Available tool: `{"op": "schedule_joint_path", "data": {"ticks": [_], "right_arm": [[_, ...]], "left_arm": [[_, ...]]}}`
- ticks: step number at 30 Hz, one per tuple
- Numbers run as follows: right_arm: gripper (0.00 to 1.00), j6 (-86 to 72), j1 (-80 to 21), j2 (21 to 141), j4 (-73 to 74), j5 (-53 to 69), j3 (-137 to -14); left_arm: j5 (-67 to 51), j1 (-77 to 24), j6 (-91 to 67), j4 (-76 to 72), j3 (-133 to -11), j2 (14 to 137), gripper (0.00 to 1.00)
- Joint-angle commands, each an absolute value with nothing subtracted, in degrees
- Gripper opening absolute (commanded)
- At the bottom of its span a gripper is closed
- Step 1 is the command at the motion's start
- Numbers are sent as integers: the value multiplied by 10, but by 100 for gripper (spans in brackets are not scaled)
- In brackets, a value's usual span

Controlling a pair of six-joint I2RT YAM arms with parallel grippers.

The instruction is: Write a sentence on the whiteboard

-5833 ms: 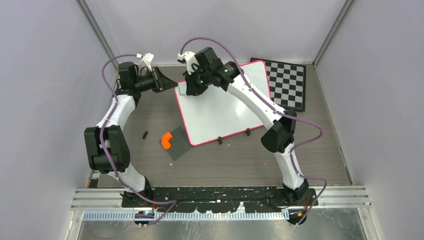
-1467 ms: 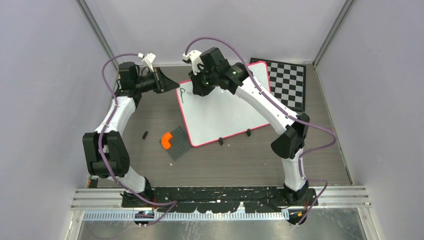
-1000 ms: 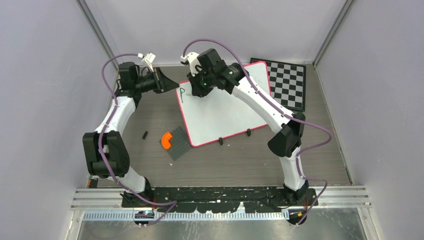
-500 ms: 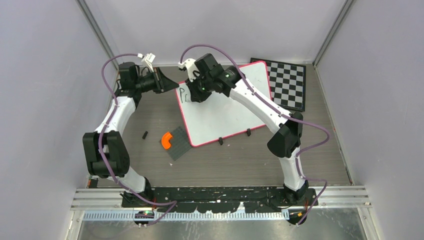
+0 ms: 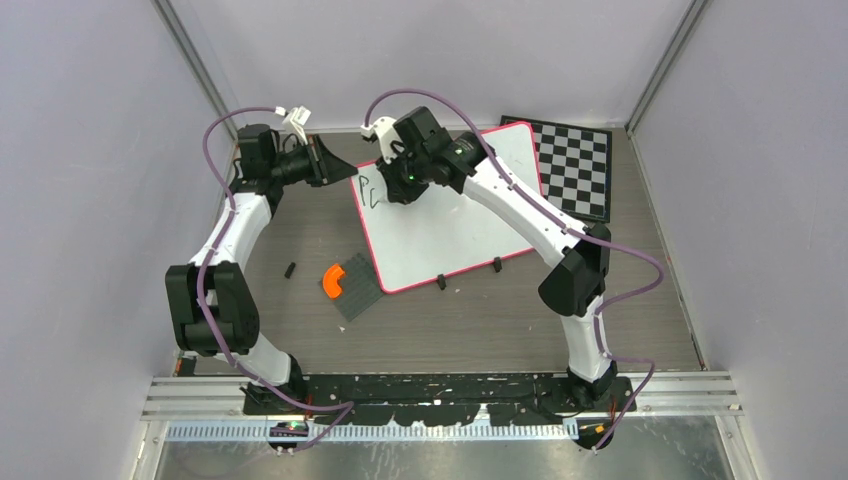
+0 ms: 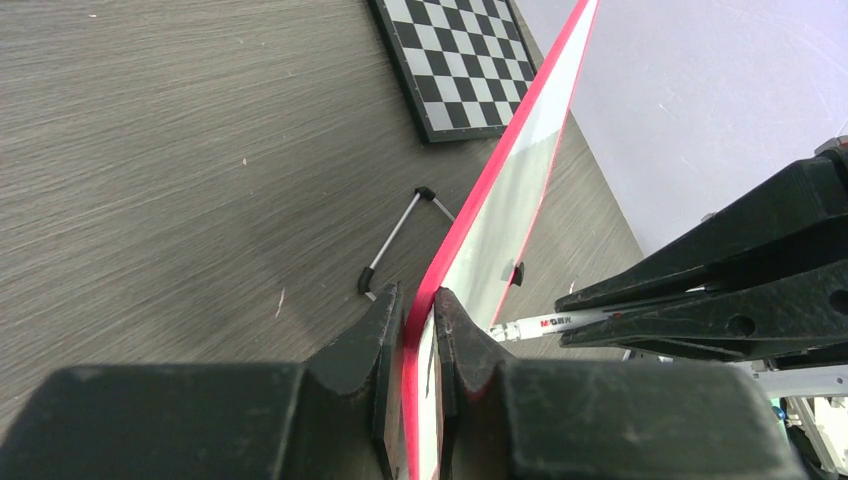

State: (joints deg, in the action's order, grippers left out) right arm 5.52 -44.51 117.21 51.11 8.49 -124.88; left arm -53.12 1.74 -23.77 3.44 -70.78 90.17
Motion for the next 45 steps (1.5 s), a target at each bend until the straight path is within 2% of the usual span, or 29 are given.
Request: {"op": "schedule_joint_path", "data": {"ticks": [1, 17, 45], "right_arm": [[0, 67, -436, 1145, 496, 39, -1271], [0, 54, -445, 1192, 512, 65, -1344], [0, 62, -439, 1069, 539, 100, -1253]], "left_arm": [[-547, 11, -243, 35, -711, 880, 0], [-546, 8, -237, 40, -711, 881, 0], [-537, 8, -194, 96, -724, 864, 0]]}}
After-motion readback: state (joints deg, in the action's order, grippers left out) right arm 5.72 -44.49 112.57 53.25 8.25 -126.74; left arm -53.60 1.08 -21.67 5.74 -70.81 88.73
